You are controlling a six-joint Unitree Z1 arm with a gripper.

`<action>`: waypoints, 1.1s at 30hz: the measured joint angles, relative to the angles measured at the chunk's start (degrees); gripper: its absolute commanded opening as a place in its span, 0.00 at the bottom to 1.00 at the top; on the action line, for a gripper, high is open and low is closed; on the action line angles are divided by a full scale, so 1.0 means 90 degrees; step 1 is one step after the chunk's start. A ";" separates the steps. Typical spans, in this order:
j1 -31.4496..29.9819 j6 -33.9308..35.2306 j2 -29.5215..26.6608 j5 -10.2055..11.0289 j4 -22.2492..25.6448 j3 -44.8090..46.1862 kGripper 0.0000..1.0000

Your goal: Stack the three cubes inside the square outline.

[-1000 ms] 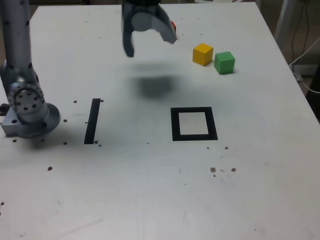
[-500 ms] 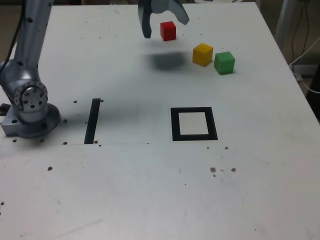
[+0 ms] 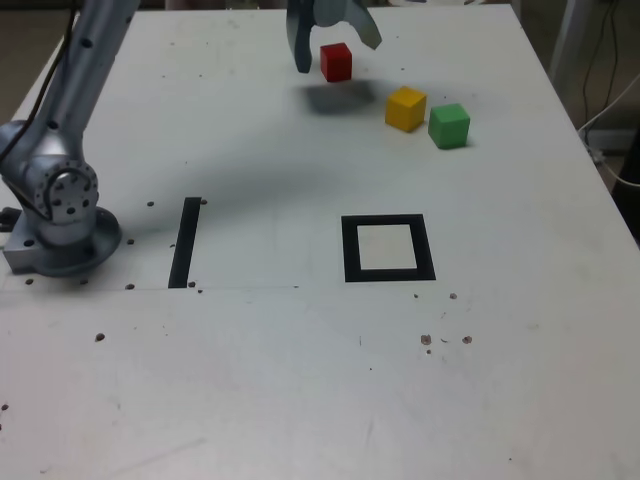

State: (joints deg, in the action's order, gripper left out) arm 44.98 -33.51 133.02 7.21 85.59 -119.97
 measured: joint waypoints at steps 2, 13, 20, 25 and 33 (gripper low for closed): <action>0.0045 -0.0053 0.0108 0.0008 0.0084 -0.0232 1.00; 0.0272 -0.0319 0.0997 -0.0066 0.0613 -0.1682 0.96; 0.0340 -0.0397 0.1294 -0.0206 0.0705 -0.1975 0.80; 0.0383 -0.0397 0.1359 -0.0162 0.0705 -0.1998 0.58; 0.0383 -0.0388 0.1408 -0.0059 0.0705 -0.1998 0.28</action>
State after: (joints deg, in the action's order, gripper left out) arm 48.43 -37.01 145.69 6.68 91.93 -137.95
